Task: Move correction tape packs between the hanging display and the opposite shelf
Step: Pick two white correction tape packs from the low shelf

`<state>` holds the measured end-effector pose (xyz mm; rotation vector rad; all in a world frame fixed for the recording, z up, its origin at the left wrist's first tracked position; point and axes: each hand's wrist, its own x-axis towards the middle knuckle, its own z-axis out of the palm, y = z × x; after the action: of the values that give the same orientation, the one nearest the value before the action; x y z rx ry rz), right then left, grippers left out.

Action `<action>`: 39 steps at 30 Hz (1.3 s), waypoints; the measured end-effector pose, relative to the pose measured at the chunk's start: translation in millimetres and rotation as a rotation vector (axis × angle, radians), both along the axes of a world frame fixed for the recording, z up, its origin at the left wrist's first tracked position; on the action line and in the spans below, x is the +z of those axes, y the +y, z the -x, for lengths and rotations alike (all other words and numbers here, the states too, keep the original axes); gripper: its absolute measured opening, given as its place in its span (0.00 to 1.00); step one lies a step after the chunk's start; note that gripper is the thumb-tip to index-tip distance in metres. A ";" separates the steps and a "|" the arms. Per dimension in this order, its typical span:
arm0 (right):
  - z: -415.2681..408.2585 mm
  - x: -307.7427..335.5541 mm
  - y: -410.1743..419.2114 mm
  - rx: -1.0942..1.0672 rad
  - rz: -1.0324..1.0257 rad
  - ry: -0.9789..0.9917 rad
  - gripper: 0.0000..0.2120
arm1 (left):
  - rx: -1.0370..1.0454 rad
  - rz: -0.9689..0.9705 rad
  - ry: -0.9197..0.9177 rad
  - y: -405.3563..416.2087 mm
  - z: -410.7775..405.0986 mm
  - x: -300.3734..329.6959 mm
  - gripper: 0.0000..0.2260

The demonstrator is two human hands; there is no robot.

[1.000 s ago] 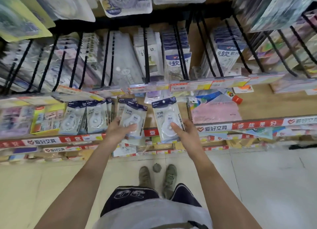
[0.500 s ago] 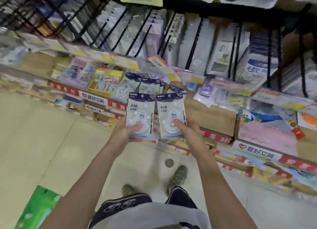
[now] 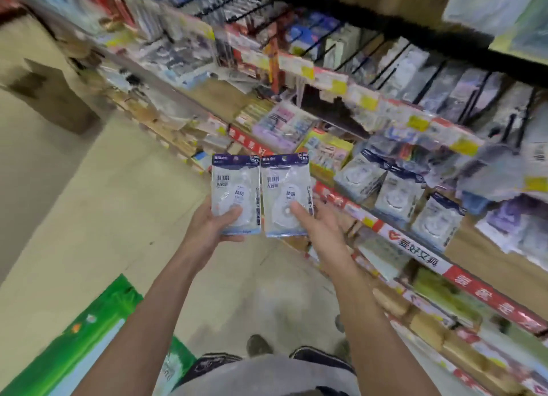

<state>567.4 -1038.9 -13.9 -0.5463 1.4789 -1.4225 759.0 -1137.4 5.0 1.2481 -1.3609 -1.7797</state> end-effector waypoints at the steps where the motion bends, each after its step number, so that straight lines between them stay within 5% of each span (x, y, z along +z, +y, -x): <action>1: -17.4 3.5 -15.6 0.021 0.016 -0.003 0.09 | 0.025 0.016 -0.004 -9.8 -18.8 3.5 0.21; 9: -123.6 38.2 -134.4 0.108 0.117 0.013 0.12 | 0.177 0.169 0.022 -87.1 -133.8 36.7 0.20; 19: -166.5 81.1 -270.0 0.093 0.207 0.036 0.09 | 0.332 0.231 0.108 -214.7 -177.9 64.6 0.20; 32: -174.3 98.7 -470.0 -0.092 0.266 0.033 0.07 | 0.159 0.290 0.094 -431.9 -178.1 89.7 0.16; 35: -167.6 107.7 -496.4 -0.149 0.284 0.031 0.07 | 0.106 0.349 0.122 -470.2 -169.1 96.1 0.07; 39: -152.3 111.0 -530.5 -0.260 0.279 0.131 0.09 | -0.002 0.400 0.160 -525.9 -157.0 99.5 0.14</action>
<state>719.7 -1569.4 97.1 -0.6460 1.5046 -1.8440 916.0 -1663.3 104.5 0.8716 -1.5277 -1.4763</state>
